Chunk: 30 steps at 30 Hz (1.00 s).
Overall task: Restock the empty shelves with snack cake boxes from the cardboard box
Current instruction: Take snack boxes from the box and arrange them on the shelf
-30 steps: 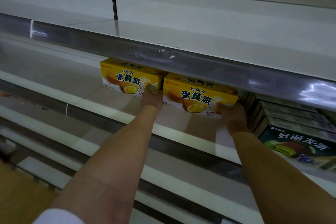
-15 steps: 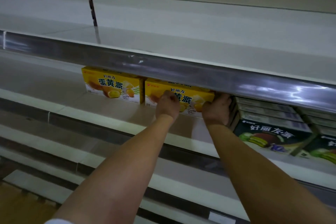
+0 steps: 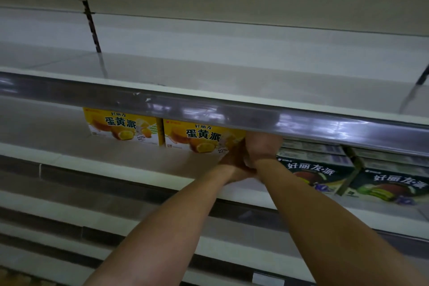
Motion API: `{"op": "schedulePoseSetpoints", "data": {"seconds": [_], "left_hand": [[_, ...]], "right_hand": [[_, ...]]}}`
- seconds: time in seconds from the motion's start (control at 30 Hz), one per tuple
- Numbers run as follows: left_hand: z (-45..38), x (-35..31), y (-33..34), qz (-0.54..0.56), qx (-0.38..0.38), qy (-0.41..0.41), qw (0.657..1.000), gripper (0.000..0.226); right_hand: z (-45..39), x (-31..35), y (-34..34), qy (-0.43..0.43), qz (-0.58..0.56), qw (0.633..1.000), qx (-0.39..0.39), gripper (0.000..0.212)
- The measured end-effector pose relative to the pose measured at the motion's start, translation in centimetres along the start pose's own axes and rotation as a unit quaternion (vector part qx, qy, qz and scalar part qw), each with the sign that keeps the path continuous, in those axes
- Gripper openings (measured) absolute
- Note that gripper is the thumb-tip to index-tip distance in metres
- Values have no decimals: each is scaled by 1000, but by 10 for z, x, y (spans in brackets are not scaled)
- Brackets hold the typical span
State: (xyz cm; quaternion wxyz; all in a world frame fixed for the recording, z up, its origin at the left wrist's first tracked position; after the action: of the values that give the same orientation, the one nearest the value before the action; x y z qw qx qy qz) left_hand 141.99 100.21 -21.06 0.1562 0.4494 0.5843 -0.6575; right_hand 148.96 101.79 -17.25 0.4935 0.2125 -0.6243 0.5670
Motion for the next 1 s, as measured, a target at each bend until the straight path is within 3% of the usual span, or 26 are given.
{"op": "schedulePoseSetpoints", "data": {"seconds": [0.07,0.13,0.23,0.33,0.43,0.57,0.77,1.0], "left_hand": [[-3,-10,4,15,-11,29,999,75],[-6,-14,13,42,-20,41,998,82],[-15,-8,24,43,-38,28,998,87],[-22,-9,35,-19,-33,29,999,86],[-28,-13,43,-50,-45,39,997,90],[-33,-14,44,-56,-66,42,995,90],[-34,-6,41,-119,-74,30,990,84],[-30,12,52,-88,-39,-18,995,76]], "right_hand": [[-6,-5,-20,-31,87,994,-58,28],[-7,-11,-46,-58,65,989,-122,9],[-2,-20,-82,-80,64,975,-195,14],[3,-27,-104,-100,178,942,-266,23],[2,-35,-114,-114,202,919,-319,35],[-1,-44,-108,-137,208,916,-315,58],[-2,-40,-98,-176,247,902,-307,46],[-14,-48,-94,-150,270,910,-278,54]]}}
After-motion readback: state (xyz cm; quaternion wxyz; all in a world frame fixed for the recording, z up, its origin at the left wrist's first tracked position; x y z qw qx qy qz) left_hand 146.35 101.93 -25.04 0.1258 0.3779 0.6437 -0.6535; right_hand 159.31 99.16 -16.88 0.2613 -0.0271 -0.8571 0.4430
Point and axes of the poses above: each hand's wrist, its own z-axis away from the middle knuckle, its own y-axis out of the palm, x = y × z, the point moved 8 cm from there along -z, towards the middle knuckle, and after that the axes turned 10 degrees about y, right-handed, at the moved point
